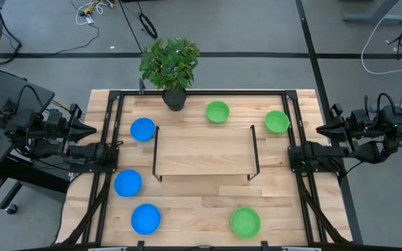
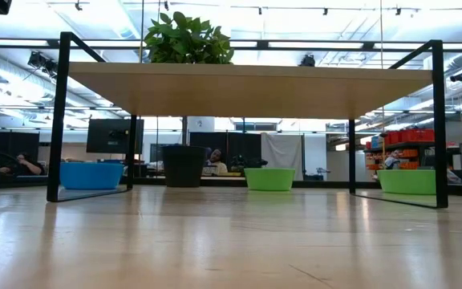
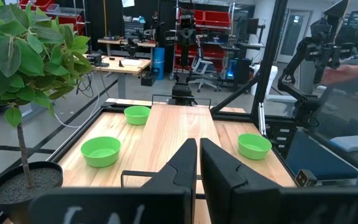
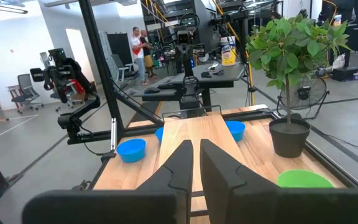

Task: Pick & Place Mini bowls

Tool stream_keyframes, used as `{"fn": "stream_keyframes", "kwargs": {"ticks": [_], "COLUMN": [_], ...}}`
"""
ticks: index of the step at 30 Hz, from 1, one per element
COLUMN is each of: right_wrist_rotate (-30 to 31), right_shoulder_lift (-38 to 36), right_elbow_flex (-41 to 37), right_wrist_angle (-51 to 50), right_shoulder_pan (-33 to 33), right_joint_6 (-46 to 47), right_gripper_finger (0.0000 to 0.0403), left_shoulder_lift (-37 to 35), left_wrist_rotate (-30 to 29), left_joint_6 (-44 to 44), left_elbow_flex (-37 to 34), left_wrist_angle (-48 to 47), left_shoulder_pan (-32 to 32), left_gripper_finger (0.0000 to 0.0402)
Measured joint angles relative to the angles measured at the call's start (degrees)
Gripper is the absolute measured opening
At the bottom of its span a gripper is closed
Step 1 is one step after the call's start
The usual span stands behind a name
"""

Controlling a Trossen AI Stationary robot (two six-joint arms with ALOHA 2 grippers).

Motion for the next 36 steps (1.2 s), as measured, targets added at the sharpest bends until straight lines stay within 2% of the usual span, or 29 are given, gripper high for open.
{"fn": "stream_keyframes", "kwargs": {"ticks": [20,31,36], "right_wrist_rotate": [0.02,0.06,3.4], "right_shoulder_lift": [0.0,0.0,0.0], "right_elbow_flex": [0.02,0.0,0.0], "right_wrist_angle": [0.78,14.52,22.09], "right_shoulder_pan": [0.0,-0.02,-0.02], "right_joint_6": [0.0,-0.11,-2.73], "right_gripper_finger": [0.0034,0.0034,0.0034], "left_shoulder_lift": [0.01,0.0,0.02], "left_wrist_rotate": [0.01,0.01,0.02], "left_joint_6": [-0.03,-0.01,0.0], "left_elbow_flex": [-0.01,-0.02,0.0], "left_wrist_angle": [0.0,0.0,0.0], "left_shoulder_pan": [0.0,0.0,-0.01], "left_gripper_finger": [0.0023,0.0023,0.0023]}}
